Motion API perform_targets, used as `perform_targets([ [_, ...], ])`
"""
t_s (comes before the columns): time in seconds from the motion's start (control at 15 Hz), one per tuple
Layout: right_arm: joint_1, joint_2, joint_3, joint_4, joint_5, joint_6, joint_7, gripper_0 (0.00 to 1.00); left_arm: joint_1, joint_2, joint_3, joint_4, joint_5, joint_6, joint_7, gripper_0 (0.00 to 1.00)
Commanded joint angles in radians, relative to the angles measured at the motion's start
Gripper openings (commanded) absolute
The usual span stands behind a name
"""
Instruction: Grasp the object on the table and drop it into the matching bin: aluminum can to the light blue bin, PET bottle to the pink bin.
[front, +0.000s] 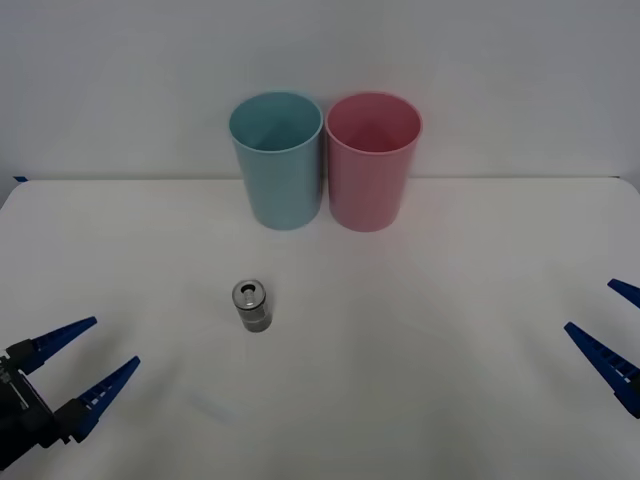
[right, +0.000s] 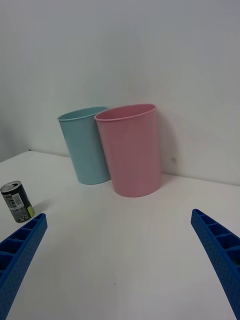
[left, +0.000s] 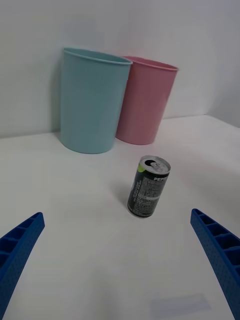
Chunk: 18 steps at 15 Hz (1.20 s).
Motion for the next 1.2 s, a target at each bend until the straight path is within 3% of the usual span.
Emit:
perform_targets([
  [0.07, 0.0, 0.0, 0.0, 0.0, 0.0, 0.0, 0.0, 1.0, -0.011, 0.0, -0.046, 0.014, -0.02, 0.038, -0.063, 1.0],
  [0.2, 0.0, 0.0, 0.0, 0.0, 0.0, 0.0, 0.0, 1.0, -0.033, 0.0, -0.083, 0.043, -0.02, 0.058, -0.119, 1.0],
  [0.73, 0.0, 0.0, 0.0, 0.0, 0.0, 0.0, 0.0, 1.0, -0.119, -0.008, -0.204, 0.13, -0.006, 0.117, -0.145, 1.0],
  [1.2, 0.0, 0.0, 0.0, 0.0, 0.0, 0.0, 0.0, 1.0, -0.191, -0.092, -0.228, 0.181, -0.068, 0.151, -0.175, 1.0],
])
